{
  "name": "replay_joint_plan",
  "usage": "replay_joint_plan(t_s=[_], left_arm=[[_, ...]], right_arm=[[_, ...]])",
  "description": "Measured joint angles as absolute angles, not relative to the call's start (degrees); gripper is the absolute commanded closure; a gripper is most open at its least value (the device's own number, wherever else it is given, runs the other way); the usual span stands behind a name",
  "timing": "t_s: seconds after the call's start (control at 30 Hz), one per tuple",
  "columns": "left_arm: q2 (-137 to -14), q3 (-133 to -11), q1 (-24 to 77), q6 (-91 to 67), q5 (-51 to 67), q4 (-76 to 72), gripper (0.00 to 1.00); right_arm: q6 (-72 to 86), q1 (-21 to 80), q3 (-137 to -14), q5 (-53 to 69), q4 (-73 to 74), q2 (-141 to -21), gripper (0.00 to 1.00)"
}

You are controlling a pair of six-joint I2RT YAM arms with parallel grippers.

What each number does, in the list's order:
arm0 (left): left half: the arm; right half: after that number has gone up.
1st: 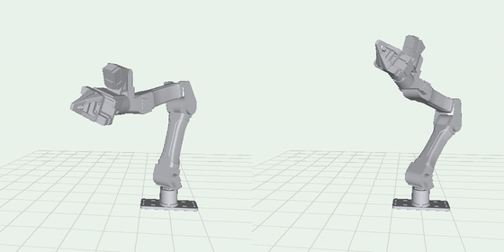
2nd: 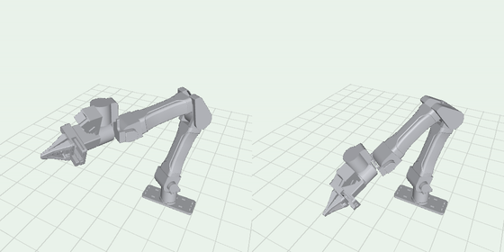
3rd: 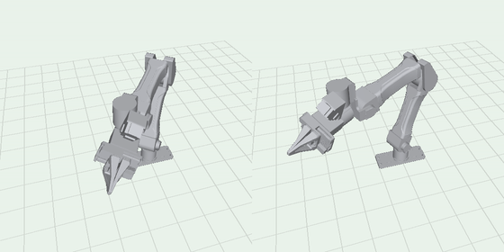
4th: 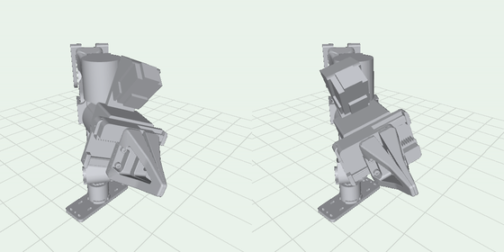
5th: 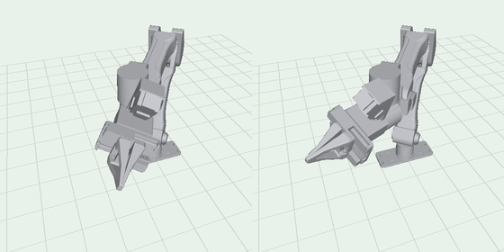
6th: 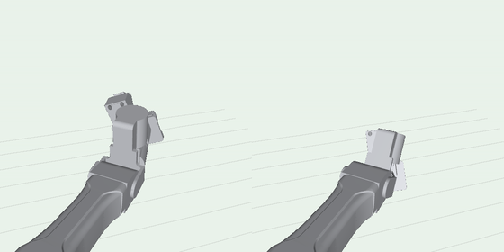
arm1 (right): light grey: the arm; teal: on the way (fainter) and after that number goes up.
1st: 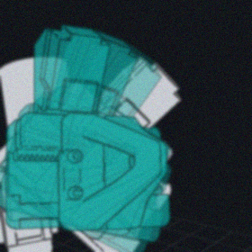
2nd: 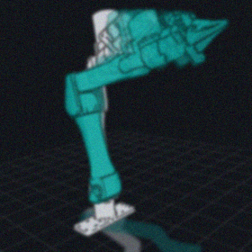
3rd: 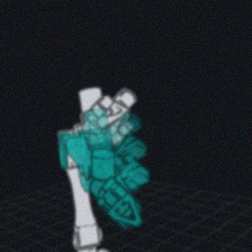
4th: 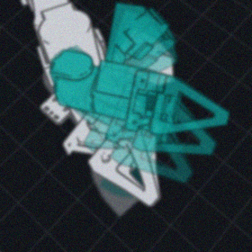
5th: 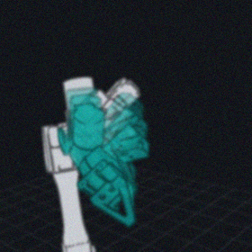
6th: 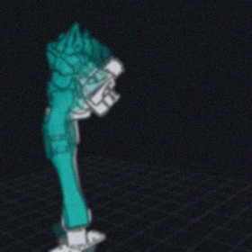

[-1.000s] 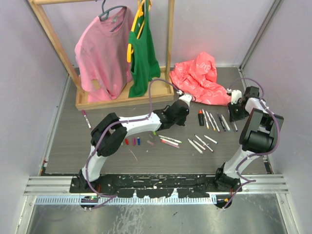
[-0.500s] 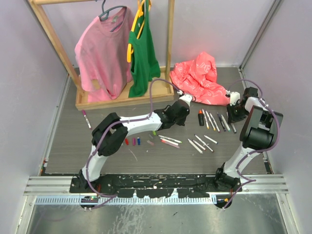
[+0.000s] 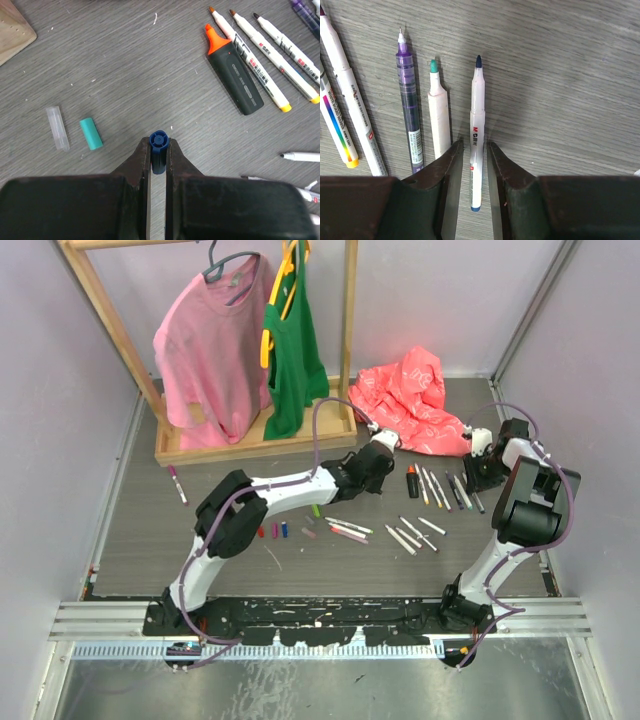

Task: Open the pen caps
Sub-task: Place the pen cap at the center of the board.

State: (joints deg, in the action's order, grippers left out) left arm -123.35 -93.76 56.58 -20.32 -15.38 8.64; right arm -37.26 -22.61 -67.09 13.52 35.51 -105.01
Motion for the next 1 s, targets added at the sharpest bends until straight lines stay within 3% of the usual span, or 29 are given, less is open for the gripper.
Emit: replay_joint_plan(t_s=[0.63, 0.83, 1.0], left_arm=[[-133.7, -107.0, 53.6, -23.3, -18.7, 21.7, 1.0], [-135.2, -109.0, 53.1, -24.5, -18.7, 23.9, 0.83], [-135.2, -109.3, 53.0, -24.8, -18.7, 24.6, 0.75]], right_arm=[[-37.2, -22.6, -67.1, 13.8, 35.7, -104.8, 0.68], [-37.2, -22.6, -67.1, 14.2, 35.9, -104.5, 0.67], [-37.2, -22.6, -67.1, 14.4, 36.0, -103.7, 0.66]])
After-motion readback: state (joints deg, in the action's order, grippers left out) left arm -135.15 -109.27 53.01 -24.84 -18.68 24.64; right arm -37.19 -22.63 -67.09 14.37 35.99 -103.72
